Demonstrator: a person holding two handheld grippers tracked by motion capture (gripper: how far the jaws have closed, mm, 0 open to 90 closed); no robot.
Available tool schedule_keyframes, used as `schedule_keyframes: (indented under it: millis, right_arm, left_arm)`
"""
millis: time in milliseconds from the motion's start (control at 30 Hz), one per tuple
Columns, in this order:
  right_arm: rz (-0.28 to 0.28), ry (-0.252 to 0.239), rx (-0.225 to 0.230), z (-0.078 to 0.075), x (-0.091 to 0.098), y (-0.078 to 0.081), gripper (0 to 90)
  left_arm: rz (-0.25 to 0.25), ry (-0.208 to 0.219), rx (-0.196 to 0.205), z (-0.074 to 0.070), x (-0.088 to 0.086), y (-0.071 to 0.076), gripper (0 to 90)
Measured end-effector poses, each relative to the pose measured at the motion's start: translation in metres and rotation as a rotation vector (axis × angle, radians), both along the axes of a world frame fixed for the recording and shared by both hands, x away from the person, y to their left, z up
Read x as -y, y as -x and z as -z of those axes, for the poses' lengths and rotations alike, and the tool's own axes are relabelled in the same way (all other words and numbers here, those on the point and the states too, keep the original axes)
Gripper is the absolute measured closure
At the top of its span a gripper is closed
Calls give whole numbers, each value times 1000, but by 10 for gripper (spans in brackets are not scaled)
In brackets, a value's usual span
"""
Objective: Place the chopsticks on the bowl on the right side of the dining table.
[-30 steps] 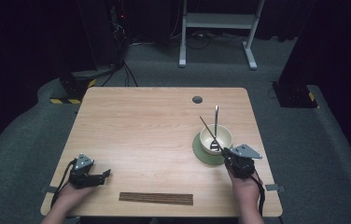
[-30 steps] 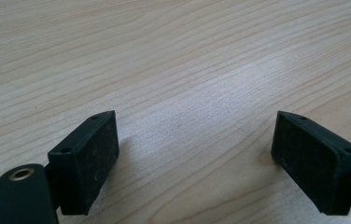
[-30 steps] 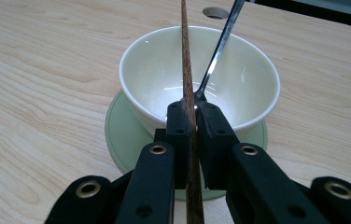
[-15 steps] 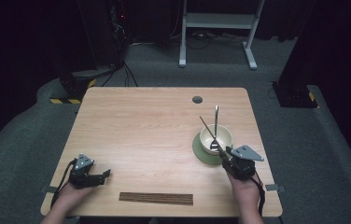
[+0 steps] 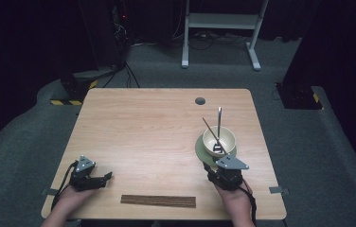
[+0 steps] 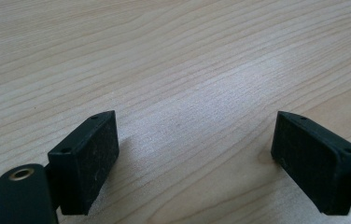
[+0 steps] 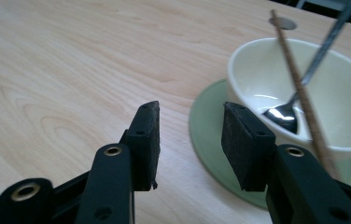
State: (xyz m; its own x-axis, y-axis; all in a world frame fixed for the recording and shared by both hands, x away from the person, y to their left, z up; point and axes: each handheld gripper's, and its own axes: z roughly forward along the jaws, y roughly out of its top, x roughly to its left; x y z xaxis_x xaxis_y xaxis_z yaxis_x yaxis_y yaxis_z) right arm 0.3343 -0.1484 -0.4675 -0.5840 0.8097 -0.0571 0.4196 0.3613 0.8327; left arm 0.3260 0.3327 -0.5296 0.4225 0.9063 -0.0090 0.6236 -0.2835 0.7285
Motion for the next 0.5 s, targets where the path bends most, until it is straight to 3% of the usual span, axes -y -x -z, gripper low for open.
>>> schedule_keyframes:
  millis: [500]
  right_arm:
    - [-149, 4, -61, 15, -43, 14, 536]
  left_arm:
    - [-2, 1, 2, 0, 0, 0, 149]
